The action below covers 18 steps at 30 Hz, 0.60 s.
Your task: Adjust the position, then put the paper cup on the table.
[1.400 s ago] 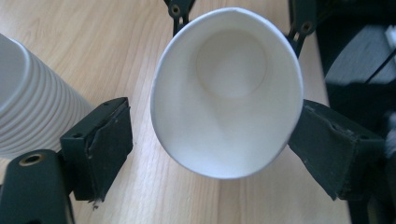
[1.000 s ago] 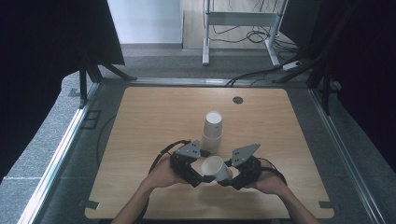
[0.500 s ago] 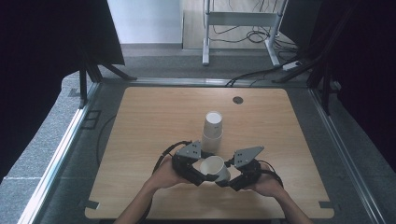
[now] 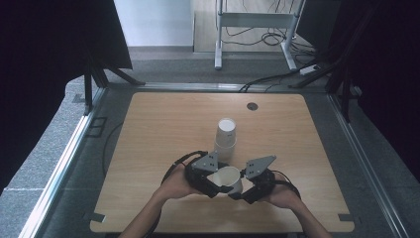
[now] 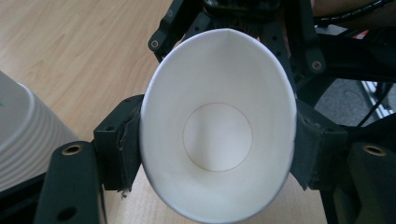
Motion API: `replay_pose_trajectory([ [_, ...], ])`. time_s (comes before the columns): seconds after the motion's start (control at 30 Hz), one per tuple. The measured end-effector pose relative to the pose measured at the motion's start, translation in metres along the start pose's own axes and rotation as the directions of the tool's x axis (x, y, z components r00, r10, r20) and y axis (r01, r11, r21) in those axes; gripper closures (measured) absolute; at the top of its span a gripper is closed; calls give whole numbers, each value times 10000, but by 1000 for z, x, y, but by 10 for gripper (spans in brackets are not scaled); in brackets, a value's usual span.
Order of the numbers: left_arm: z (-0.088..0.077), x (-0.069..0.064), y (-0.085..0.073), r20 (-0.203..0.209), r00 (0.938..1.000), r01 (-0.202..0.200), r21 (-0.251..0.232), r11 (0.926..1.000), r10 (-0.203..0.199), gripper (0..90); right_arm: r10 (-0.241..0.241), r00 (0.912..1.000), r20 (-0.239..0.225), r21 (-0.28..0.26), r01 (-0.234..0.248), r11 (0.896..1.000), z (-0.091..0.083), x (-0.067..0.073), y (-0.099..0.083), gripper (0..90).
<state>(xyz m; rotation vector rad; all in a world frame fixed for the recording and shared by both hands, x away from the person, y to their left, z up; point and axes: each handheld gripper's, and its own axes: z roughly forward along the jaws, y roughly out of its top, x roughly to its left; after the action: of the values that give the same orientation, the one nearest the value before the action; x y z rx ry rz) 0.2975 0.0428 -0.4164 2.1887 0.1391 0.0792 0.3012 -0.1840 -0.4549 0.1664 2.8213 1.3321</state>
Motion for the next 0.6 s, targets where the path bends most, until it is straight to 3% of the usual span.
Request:
replay_pose_trajectory([
  [0.2,-7,1,4,-454,9989,-45,333,9994,60,285,-15,9982,601,261,-1,9997,2,1,-1,139],
  [0.43,-15,6,5,-1066,9943,182,861,9961,-90,283,576,9909,1216,1,-580,9983,-4,-3,-2,92],
  [0.6,-20,10,2,-1419,9896,410,1113,9929,-249,281,673,9857,1545,135,-702,9974,-6,-5,-4,57],
])
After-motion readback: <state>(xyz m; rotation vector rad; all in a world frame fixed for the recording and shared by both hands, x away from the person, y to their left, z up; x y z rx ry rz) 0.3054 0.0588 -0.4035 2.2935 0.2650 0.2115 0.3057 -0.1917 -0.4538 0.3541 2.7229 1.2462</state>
